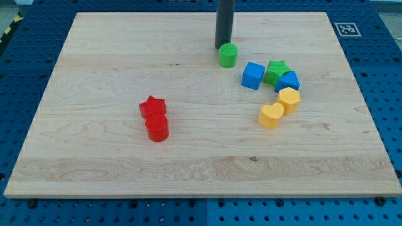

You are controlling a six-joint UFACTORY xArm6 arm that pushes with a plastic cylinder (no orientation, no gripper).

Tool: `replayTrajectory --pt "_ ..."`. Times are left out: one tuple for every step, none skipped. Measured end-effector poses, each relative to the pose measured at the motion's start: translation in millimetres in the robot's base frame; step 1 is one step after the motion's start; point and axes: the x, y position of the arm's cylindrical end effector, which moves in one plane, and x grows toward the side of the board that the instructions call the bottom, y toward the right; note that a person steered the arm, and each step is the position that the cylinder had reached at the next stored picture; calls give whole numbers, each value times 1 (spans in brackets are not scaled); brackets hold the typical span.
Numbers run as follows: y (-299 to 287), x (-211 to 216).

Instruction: Push the green circle to the top of the red star

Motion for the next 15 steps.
replayTrajectory --pt "-2 -2" --pt "44 -15" --pt "75 -10" --pt "54 9" --pt "39 28" --pt "14 43" --pt "-12 47" --pt "-35 47" --pt "-40 47" --pt "-40 47" --pt "-40 47" --pt "-40 47" --pt "-40 43" --pt "-45 46" --pt "-62 51"
